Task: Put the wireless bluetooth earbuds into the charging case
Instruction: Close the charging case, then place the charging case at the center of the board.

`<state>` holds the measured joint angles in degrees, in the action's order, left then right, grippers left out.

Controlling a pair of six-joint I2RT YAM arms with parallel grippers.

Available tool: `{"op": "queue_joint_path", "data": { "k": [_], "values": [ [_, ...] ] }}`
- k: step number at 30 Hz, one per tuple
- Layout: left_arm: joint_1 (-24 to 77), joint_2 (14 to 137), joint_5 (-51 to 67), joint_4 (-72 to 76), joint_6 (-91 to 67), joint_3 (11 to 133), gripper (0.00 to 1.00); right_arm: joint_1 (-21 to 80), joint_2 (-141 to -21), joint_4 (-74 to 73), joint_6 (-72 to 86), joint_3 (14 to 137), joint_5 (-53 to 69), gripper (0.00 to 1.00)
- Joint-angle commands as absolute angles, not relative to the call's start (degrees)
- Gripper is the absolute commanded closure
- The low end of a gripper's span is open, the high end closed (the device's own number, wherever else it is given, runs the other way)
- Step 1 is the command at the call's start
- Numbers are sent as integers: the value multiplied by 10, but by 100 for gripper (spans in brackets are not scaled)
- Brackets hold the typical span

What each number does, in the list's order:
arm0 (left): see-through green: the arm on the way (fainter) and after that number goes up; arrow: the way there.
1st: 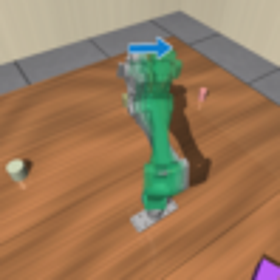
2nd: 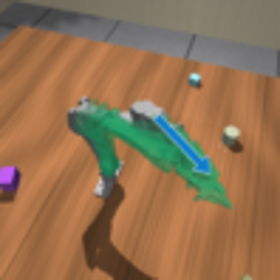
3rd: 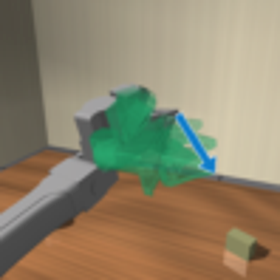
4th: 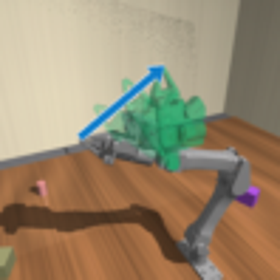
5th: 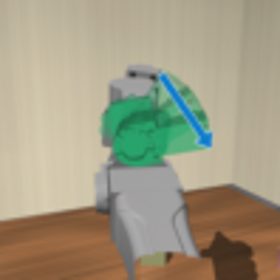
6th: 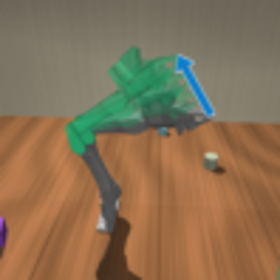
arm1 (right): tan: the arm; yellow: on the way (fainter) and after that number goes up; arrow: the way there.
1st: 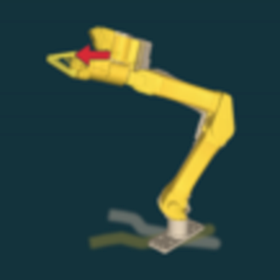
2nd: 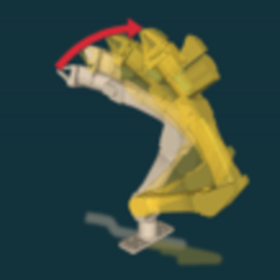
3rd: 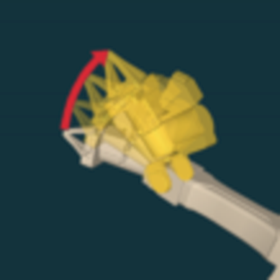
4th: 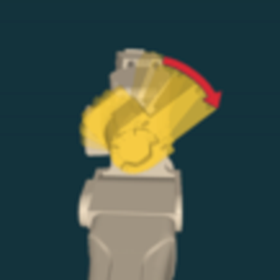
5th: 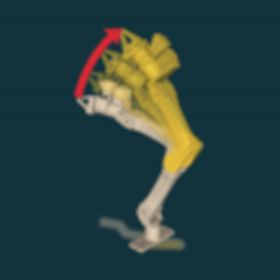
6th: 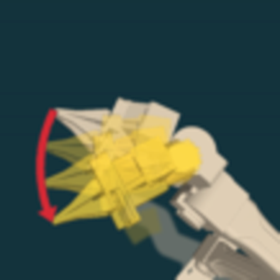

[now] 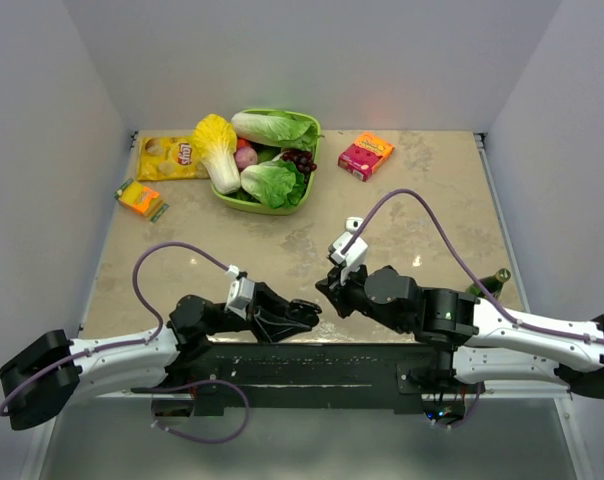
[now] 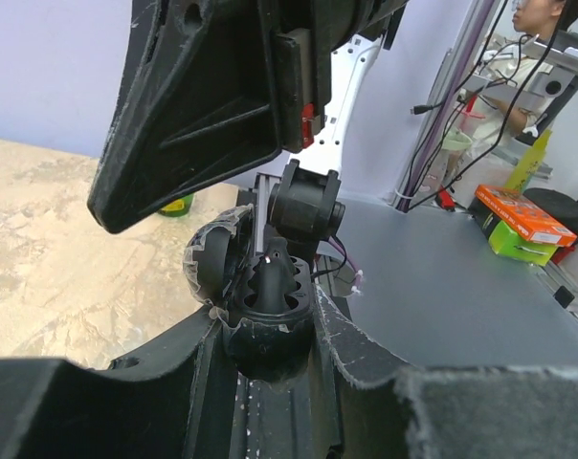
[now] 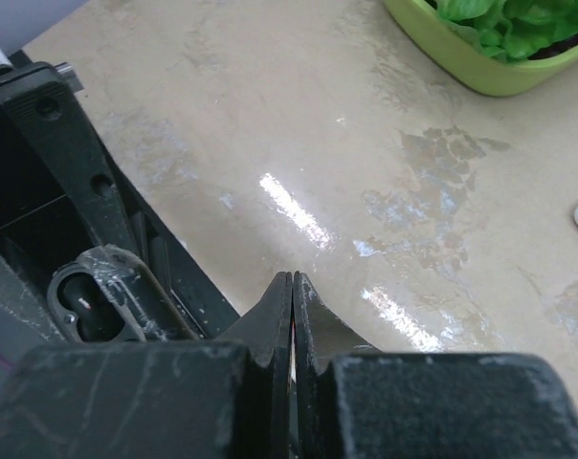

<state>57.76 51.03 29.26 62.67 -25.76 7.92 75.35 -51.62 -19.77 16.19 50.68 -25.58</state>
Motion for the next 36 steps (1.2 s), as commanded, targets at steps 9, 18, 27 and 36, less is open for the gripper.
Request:
{"op": "queue_joint_path", "data": {
  "k": [9, 18, 27, 36],
  "values": [
    [580, 508, 284, 660, -238, 86, 100, 754, -519, -147, 111, 512, -127, 100],
    [581, 505, 270, 650, -234, 85, 100, 753, -496, -132, 111, 494, -103, 100],
    [581, 506, 232, 630, -241, 85, 100, 753, -468, -148, 166, 481, -274, 88],
    [528, 710, 15, 449, -340, 195, 100, 753, -441, -154, 238, 410, -447, 40]
  ]
}}
